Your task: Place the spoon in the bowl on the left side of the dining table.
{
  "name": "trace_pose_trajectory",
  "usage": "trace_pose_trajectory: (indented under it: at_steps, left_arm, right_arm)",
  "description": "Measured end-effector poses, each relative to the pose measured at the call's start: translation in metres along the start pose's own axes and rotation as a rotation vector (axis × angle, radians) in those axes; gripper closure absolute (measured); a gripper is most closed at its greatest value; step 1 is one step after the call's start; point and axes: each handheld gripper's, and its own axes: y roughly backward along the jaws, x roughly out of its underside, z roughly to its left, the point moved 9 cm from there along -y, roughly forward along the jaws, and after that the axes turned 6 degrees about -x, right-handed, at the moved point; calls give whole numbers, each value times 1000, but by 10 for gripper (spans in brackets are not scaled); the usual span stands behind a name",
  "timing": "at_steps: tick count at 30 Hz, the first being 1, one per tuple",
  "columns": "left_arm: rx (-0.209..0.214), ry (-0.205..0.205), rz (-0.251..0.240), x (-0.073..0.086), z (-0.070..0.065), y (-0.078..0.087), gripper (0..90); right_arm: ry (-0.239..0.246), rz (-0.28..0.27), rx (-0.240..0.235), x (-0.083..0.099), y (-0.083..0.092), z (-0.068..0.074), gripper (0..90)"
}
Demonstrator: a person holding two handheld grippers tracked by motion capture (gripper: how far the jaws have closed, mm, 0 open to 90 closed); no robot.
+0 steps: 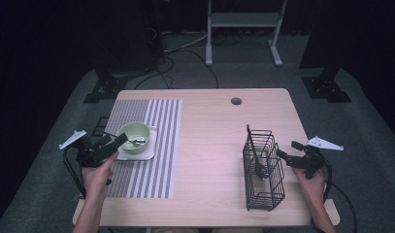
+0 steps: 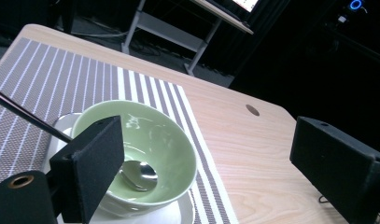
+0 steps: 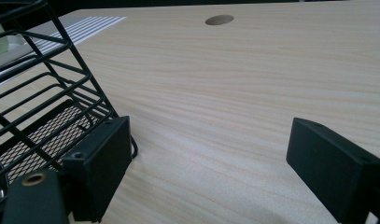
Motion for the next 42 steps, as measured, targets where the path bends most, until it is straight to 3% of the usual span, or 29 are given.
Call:
trace_pose_trajectory:
  at_steps: [15, 42]
  left_arm:
    - [40, -37, 28, 9, -23, -6, 91]
    - [92, -88, 69, 22, -53, -15, 91]
  right_arm:
    - [-1, -1, -1, 0, 0, 0, 130]
    - [-1, -1, -2, 0, 0, 0, 130]
